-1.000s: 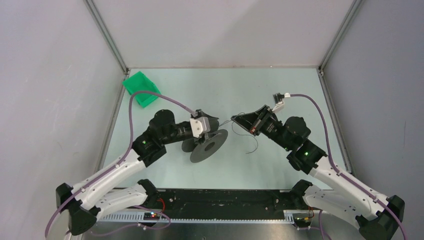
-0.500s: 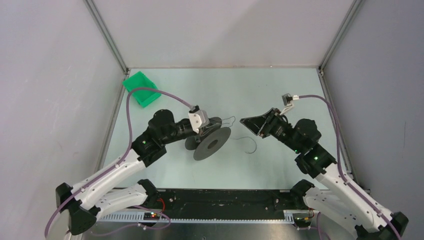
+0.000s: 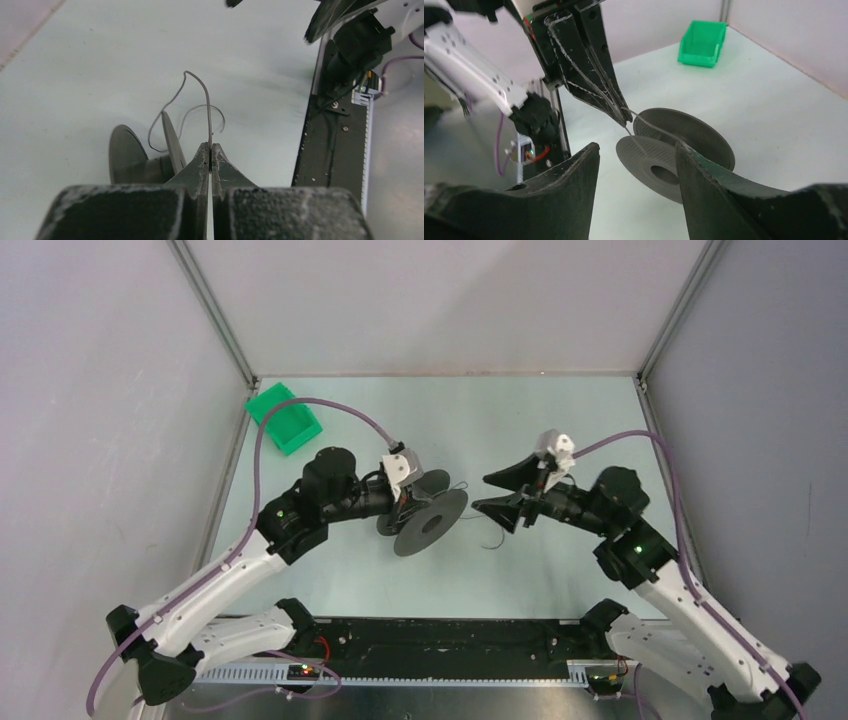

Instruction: Wrap the cables

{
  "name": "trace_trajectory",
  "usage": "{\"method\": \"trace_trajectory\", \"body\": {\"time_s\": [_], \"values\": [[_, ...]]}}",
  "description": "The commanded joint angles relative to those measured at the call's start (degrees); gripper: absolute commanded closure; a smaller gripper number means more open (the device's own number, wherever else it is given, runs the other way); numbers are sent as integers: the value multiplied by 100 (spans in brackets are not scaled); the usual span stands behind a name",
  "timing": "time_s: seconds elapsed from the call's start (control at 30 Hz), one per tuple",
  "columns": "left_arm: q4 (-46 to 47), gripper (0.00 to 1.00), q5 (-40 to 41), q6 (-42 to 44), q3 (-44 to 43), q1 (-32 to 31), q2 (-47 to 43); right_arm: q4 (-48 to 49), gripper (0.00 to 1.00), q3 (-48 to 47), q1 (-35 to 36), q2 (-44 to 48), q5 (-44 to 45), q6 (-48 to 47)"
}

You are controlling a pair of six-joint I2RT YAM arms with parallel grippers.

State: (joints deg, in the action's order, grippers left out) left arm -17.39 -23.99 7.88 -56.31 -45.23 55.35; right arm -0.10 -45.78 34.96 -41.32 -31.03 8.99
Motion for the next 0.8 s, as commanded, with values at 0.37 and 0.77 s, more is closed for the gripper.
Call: {"method": "trace_trajectory", "body": {"time_s": [0.37,0.77], "values": [[-769,100,-577,-32,-477,-20,144,320,40,-826,843,-1669,-768,-3002],[-918,100,-777,135,-650,-15,231,131,61,-915,1041,-1963,-1045,-3259]]}}
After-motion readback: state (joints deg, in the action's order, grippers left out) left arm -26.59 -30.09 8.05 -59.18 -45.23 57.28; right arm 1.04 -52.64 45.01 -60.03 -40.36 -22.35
